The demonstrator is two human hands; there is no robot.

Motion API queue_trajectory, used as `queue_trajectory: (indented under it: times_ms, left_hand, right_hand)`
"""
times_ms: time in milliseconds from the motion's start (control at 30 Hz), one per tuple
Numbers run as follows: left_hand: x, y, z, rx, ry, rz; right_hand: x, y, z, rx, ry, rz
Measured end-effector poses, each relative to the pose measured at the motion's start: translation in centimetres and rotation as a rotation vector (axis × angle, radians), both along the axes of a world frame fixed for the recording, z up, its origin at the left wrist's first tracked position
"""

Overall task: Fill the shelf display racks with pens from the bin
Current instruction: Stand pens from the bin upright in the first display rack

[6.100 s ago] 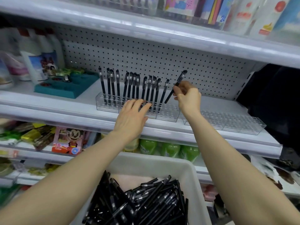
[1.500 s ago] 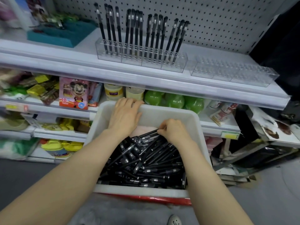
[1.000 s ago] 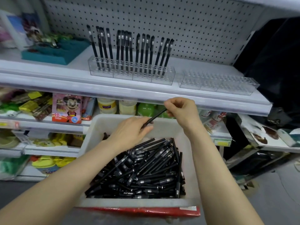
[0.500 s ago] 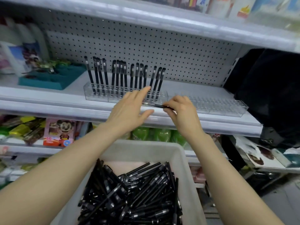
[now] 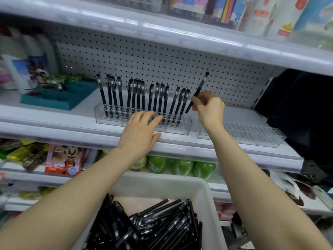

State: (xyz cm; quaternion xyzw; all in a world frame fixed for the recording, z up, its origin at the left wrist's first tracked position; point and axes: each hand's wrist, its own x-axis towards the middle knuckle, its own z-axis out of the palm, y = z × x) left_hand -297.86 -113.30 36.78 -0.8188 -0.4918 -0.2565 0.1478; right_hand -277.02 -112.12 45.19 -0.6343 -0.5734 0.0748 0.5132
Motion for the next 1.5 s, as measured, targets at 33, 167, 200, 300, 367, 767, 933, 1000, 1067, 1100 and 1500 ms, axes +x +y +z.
queue_trajectory:
  times_ms: [33,167,200,300,367,767,933,1000,1067,1100,1500]
  left_hand:
    - [0.0,0.0,0.0,-0.001,-0.002,-0.001]
    - [0.0,0.1,-0.2,0.018,-0.006,-0.011]
    - [0.0,0.1,-0.2,0.023,-0.007,-0.012]
    - [0.0,0.1,-0.3,0.022,-0.011,-0.017]
    - [0.0,0.1,-0.2,0.015,-0.006,-0.013]
    - [0.2,-0.2,-0.1,-0.011,-0.028,-0.028]
    - [-0.4,-1.5,-0.1,-0.084,-0.067,-0.072]
    - [-0.7,-3.2,-0.5,-0.086,-0.119,-0.084]
    - [-1.1,-4.9,-1.2,-0.098,-0.163,-0.100]
    - [-1.4,-5.7,-1.8,-0.103,-0.176,-0.115]
    - [-4.1,-9.4,-11.3,-0.249,-0.118,-0.024]
  right_hand:
    - [-0.1,0.4,-0.3,-0.025,-0.008,0.007]
    - [-0.2,1.4,-2.1,-0.149,-0.082,-0.002]
    - [-0.2,1.5,-2.4,-0.168,-0.088,-0.008]
    - [-0.4,1.7,-2.6,-0.195,-0.109,-0.033]
    - [-0.5,1.8,-2.3,-0.228,-0.130,-0.060]
    - [-1.3,1.5,-1.6,-0.358,-0.206,-0.158]
    - [-1.5,-1.0,-2.5,-0.255,-0.185,-0.151]
    - [-1.8,-2.6,-3.2,-0.185,-0.213,-0.125]
    - [-2.6,-4.7,-4.2,-0.131,-0.204,-0.069]
    - [-3.1,-5.8,-5.0,-0.118,-0.208,-0.042]
    - [-6.3,-13.7,-16.4,-0.458,-0.328,0.311]
